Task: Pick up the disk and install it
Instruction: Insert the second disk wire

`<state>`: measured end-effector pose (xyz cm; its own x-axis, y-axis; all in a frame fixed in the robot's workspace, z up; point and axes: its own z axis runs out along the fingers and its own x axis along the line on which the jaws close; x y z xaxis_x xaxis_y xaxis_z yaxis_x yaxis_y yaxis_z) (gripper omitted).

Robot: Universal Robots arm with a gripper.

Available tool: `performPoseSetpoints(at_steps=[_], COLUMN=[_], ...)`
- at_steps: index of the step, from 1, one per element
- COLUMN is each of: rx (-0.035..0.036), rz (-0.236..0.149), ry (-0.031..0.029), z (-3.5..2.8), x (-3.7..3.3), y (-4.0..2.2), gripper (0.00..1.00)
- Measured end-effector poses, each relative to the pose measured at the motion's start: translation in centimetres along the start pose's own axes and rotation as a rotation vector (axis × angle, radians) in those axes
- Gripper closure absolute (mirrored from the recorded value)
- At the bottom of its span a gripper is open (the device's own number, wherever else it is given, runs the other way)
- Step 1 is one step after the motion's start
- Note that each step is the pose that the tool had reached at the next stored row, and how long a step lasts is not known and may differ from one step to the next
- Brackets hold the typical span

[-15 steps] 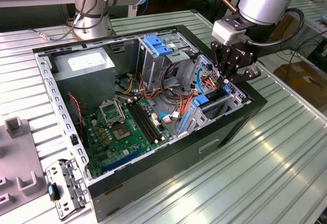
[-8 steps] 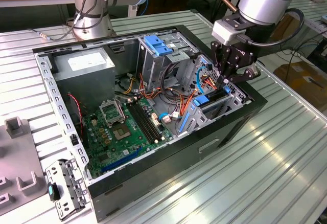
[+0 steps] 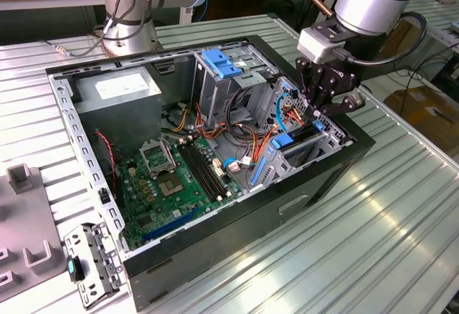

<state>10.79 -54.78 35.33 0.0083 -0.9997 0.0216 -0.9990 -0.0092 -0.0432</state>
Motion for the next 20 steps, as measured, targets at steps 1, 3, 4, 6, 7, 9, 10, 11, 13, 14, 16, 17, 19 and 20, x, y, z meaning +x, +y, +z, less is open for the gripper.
performPoseSetpoints(at_steps=[1, 3, 4, 6, 7, 9, 10, 11, 13, 14, 16, 17, 19, 20], rx=[0.0, 0.0, 0.0, 0.0, 0.0, 0.0, 0.0, 0.0, 0.0, 0.0, 0.0, 0.0001, 0.0, 0.0001], rz=[0.0, 0.0, 0.0, 0.0, 0.0, 0.0, 0.0, 0.0, 0.0, 0.0, 0.0, 0.0, 0.0, 0.0], ry=[-0.0008, -0.0018, -0.0019, -0.0021, -0.002, -0.002, -0.0019, -0.002, -0.0019, -0.002, -0.0021, -0.002, -0.0018, -0.0019], z=[0.0, 0.0, 0.0, 0.0, -0.01, -0.02, -0.03, -0.03, -0.06, -0.06, -0.07, -0.07, -0.37, -0.89], x=[0.0, 0.0, 0.0, 0.0, 0.0, 0.0, 0.0, -0.01, -0.01, -0.01, 0.0, -0.01, -0.02, -0.02], y=[0.0, 0.0, 0.0, 0.14, 0.28, 0.58, 0.7, 0.83, 1.52, 1.71, 1.84, 1.85, 1.85, 1.82], gripper=[0.89, 0.89, 0.89, 0.89, 0.89, 0.89, 0.89, 0.89, 0.89, 0.89, 0.89, 0.89, 0.89, 0.89])
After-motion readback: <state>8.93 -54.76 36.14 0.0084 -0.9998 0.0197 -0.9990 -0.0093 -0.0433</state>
